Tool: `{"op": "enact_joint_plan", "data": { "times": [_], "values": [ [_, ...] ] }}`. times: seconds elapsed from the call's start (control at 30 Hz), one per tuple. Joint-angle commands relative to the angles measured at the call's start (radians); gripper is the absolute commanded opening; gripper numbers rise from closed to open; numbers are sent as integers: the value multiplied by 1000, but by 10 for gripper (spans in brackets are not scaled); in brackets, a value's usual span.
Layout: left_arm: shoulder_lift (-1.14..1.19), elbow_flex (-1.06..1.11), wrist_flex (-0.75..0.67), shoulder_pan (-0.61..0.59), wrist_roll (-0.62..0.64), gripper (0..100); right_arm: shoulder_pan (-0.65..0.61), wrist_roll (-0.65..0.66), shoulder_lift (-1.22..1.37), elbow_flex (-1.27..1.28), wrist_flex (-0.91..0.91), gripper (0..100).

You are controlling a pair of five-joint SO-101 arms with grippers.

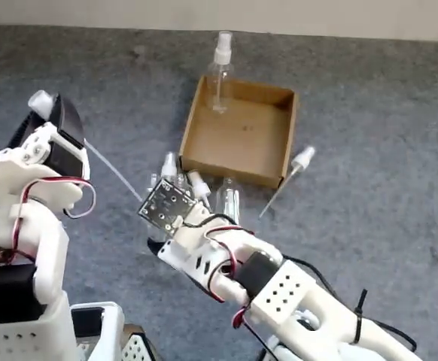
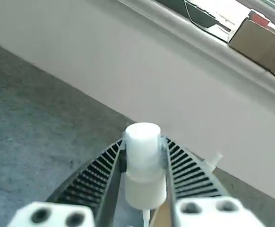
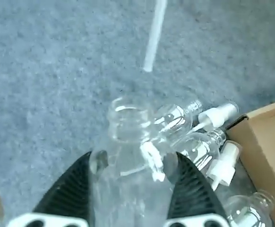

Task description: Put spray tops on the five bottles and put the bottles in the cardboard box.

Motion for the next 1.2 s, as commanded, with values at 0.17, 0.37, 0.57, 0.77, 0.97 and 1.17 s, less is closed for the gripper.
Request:
{"op": "enact_joint_plan", "data": {
  "times": [0.17,0.37,0.57,0.77,0.97,1.17],
  "values": [
    [-10,101,-18,82,8,4,33,-9,-41,-12,-25,3],
    [-10,197,-20,148,8,4,36,-9,-41,-12,-24,3],
    [-10,278,-15,240,8,4,42,-37,-41,-12,-28,3],
    [-8,317,21,380,-152,4,179,-209,-42,-13,-88,3],
    [-8,441,-14,437,-204,4,177,-212,-42,-8,-90,3],
    [-8,487,-44,438,-206,4,183,-212,-44,-10,-91,3]
  ]
}}
